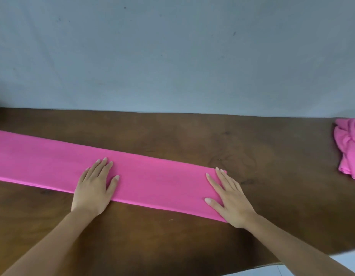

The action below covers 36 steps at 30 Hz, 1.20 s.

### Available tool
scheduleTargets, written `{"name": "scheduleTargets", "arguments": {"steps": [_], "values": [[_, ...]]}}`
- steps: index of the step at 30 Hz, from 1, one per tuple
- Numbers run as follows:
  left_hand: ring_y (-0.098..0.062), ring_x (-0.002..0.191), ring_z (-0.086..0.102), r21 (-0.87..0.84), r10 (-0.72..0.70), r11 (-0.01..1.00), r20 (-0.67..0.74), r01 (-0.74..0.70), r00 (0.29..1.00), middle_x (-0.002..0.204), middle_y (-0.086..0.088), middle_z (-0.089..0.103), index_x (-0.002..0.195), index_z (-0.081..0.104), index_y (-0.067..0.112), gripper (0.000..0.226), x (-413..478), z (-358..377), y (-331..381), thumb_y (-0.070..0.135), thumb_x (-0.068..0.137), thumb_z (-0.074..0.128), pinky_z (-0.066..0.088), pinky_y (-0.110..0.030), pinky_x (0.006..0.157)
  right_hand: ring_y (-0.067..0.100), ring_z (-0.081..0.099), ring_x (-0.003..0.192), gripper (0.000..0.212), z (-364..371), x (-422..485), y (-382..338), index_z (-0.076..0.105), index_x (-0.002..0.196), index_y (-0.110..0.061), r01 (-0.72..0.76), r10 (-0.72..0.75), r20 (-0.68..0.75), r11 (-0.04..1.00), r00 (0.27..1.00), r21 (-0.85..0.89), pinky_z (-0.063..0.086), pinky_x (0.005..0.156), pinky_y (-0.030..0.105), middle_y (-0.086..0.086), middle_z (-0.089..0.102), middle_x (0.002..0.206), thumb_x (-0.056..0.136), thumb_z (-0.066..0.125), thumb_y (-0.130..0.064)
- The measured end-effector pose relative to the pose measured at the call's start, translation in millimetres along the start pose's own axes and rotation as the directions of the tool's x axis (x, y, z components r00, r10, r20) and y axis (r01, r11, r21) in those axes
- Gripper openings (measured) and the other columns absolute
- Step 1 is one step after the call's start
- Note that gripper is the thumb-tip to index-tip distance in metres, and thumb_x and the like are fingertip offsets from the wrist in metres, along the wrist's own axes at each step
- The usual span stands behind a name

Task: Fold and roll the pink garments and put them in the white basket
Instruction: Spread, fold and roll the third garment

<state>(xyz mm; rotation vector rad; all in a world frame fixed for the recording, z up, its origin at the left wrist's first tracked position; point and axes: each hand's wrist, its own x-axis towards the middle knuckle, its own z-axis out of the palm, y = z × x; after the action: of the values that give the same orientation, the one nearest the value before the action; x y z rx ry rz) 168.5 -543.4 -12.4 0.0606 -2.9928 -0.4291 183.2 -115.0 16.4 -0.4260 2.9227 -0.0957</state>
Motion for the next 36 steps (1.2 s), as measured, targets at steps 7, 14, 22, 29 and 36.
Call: {"name": "scheduleTargets", "arguments": {"steps": [7,14,22,29,36], "values": [[-0.012,0.156,0.002,0.05,-0.067,0.997,0.007,0.067,0.998,0.169,0.004,0.01,0.162,0.018,0.025,0.084,-54.4,-2.1,10.3,0.072,0.094,0.004,0.004,-0.037,0.127,0.017,-0.016,0.154,0.078,9.9,4.0,5.4,-0.018,0.155,-0.046,0.011,-0.012,-0.051,1.0,0.999,-0.026,0.0,0.125,0.044,-0.008,-0.019,0.167,0.089,0.001,-0.084],[-0.016,0.157,0.007,0.043,-0.227,0.972,-0.061,0.23,0.972,0.169,0.0,0.013,0.162,0.017,0.022,0.084,-108.4,-4.3,33.3,0.072,0.095,0.009,0.011,-0.04,0.127,0.021,-0.005,0.156,0.081,15.8,5.9,9.2,-0.009,0.158,-0.043,0.021,-0.025,-0.109,0.999,0.994,-0.042,0.001,0.123,0.043,-0.004,-0.008,0.169,0.089,-0.001,-0.084],[-0.018,0.157,0.007,0.097,-0.348,0.93,-0.068,0.353,0.935,0.169,0.0,0.015,0.161,0.022,0.024,0.083,-158.7,2.9,56.5,0.072,0.095,0.005,0.011,-0.042,0.127,0.025,-0.002,0.156,0.083,14.6,6.4,10.1,-0.003,0.16,-0.04,0.031,-0.039,-0.142,0.998,0.989,-0.06,0.003,0.122,0.044,0.0,-0.002,0.17,0.089,-0.003,-0.082],[-0.016,0.157,0.006,0.104,-0.447,0.883,-0.111,0.458,0.888,0.169,0.003,0.013,0.161,0.021,0.029,0.084,-198.9,7.6,95.5,0.076,0.094,0.005,0.009,-0.044,0.127,0.027,0.002,0.156,0.083,16.0,6.2,13.2,0.003,0.161,-0.036,0.06,-0.069,-0.178,0.997,0.982,-0.057,0.008,0.123,0.045,0.004,0.004,0.17,0.091,0.0,-0.079],[-0.015,0.157,0.005,0.009,-0.607,0.786,-0.179,0.618,0.775,0.169,0.005,0.015,0.16,0.025,0.028,0.086,-206.2,24.1,141.6,0.077,0.091,0.007,0.004,-0.044,0.127,0.028,-0.003,0.156,0.085,16.2,7.1,18.6,0.003,0.162,-0.03,0.124,-0.118,-0.179,0.992,0.977,0.024,0.005,0.124,0.045,0.009,0.001,0.169,0.091,-0.001,-0.078]]}}
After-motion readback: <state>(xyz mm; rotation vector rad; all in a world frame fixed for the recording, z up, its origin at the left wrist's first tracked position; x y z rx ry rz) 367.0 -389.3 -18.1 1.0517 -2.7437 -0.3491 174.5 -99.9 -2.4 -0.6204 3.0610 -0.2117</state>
